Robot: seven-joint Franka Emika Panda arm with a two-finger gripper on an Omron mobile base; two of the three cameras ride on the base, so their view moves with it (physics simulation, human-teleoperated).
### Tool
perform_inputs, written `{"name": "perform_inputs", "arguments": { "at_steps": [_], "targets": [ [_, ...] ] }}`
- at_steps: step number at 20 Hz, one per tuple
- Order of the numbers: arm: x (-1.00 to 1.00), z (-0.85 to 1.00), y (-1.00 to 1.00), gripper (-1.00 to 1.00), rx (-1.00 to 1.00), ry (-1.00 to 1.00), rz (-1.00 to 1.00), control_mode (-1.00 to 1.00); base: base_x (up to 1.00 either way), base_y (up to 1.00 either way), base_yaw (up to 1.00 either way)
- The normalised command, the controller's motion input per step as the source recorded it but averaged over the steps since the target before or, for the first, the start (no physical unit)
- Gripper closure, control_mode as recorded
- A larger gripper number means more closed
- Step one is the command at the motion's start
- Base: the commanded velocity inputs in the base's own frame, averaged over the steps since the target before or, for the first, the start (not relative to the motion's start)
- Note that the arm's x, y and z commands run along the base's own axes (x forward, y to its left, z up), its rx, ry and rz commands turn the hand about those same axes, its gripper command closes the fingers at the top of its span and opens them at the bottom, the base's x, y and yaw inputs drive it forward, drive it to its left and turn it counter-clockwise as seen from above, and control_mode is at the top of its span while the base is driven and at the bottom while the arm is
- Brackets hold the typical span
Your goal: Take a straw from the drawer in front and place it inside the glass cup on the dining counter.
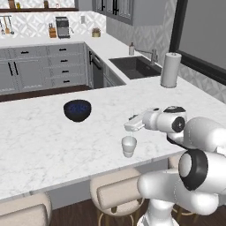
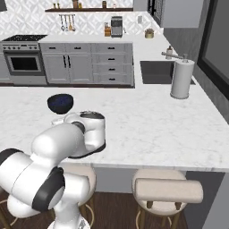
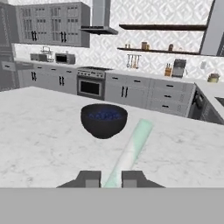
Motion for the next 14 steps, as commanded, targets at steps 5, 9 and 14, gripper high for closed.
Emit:
{"name": "perform_inputs", "arguments": {
  "at_steps": [5, 9, 14],
  "targets": [
    [0.24, 0.23, -0.32, 1.00, 0.00, 0.07, 0.15, -1.00, 0.00, 0.00, 0.00],
    [0.44, 0.00, -0.27, 1.00, -0.01, 0.09, 0.14, -1.00, 0.00, 0.00, 0.00],
    [0.41, -0.03, -0.11, 1.00, 0.00, 0.13, 0.14, -1.00, 0.00, 0.00, 0.00]
  ]
}}
